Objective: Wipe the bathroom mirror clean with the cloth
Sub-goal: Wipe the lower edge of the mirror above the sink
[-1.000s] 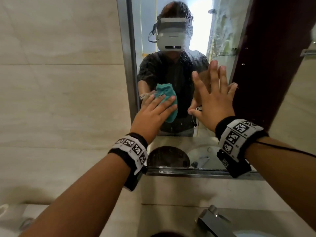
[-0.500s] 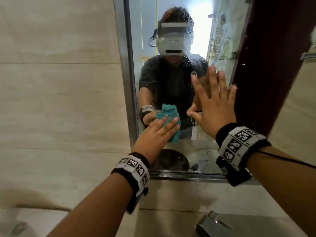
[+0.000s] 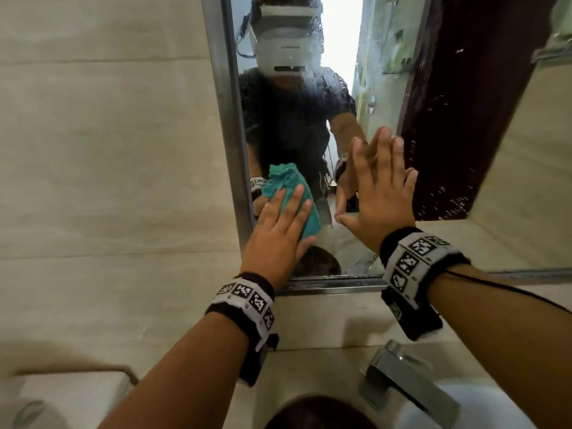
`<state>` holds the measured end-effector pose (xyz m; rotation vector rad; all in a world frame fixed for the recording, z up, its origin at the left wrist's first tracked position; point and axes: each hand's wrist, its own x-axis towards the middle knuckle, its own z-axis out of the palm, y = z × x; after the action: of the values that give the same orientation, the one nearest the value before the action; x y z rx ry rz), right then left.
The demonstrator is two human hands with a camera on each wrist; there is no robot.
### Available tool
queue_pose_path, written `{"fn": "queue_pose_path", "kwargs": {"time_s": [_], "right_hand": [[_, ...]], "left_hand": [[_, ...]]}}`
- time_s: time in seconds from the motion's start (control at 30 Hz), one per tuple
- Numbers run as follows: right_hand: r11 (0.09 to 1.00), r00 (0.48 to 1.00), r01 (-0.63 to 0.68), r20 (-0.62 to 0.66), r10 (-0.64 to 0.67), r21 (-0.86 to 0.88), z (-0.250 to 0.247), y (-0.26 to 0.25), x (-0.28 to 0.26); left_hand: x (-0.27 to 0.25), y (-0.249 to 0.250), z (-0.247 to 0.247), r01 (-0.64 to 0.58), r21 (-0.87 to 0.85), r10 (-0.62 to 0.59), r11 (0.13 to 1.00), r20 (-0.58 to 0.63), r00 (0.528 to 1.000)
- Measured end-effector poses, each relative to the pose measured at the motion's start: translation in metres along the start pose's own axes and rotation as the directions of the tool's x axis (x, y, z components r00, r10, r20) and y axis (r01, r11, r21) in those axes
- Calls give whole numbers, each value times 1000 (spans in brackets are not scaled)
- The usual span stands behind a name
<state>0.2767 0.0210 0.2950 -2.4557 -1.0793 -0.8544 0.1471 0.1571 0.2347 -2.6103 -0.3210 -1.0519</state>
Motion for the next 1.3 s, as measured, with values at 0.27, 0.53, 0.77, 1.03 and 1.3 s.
{"fn": "queue_pose_path", "kwargs": {"time_s": [0.27, 0.53, 0.77, 1.03, 1.3], "right_hand": [[1000, 1000, 12, -15, -12, -11, 4, 3, 0], [998, 998, 51, -46, -53, -41, 8, 7, -4], [998, 997, 43, -65, -45, -39, 10, 7, -5], [999, 998, 46, -45, -47, -14, 10, 5, -5], [1000, 999, 29, -22, -28, 9, 10, 3, -4]], "left_hand": [[38, -26, -40, 80, -206, -113, 975, -155, 981], [-13, -2, -8, -114, -21, 115, 993, 66, 991], [61, -21, -56, 113, -78, -124, 991, -159, 979], [-30, -33, -18, -130, 133, 105, 982, 180, 978], [20, -45, -42, -53, 96, 62, 994, -86, 994]]}}
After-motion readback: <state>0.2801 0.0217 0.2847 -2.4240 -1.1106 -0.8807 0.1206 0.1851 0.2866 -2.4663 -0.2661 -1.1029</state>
